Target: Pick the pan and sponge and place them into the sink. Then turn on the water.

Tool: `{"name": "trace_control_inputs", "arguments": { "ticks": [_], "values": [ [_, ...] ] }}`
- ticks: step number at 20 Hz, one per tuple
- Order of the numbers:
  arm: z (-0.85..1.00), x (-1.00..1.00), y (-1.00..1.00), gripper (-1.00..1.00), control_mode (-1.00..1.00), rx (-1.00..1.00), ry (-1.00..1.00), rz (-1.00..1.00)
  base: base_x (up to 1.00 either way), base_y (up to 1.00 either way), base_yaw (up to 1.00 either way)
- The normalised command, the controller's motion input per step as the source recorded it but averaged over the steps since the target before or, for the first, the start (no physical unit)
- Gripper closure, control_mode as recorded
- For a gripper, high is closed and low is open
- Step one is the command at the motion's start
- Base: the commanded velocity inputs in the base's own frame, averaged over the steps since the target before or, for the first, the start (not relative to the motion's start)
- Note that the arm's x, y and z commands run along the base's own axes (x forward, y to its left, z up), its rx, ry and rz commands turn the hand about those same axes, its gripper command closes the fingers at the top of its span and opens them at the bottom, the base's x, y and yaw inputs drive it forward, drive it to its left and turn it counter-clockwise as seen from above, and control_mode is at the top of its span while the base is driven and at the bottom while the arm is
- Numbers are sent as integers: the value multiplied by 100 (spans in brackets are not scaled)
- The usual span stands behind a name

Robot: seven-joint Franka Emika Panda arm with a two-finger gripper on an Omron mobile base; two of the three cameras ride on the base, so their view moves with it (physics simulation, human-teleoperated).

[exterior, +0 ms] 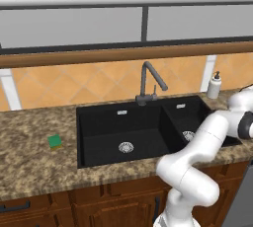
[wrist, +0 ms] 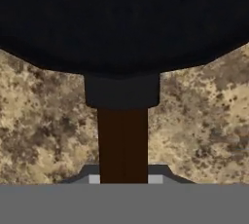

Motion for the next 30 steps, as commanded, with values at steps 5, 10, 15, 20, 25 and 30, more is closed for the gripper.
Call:
{"name": "trace_control_inputs", "arguments": {
  "ticks": [5,10,15,20,25,30],
  "values": [
    [0,-74,100,100,-100,0,-15,2,0,0,0],
    [0,-54,100,100,-100,0,-23,1,0,0,0],
    [0,-18,98,100,-100,-4,-8,0,0,0,0],
    [8,-3,76,100,-100,-15,0,0,0,0,0],
    [46,-27,75,100,-100,-9,0,0,0,0,0],
    [78,-23,40,100,-100,-2,0,0,0,0,0]
  ]
}}
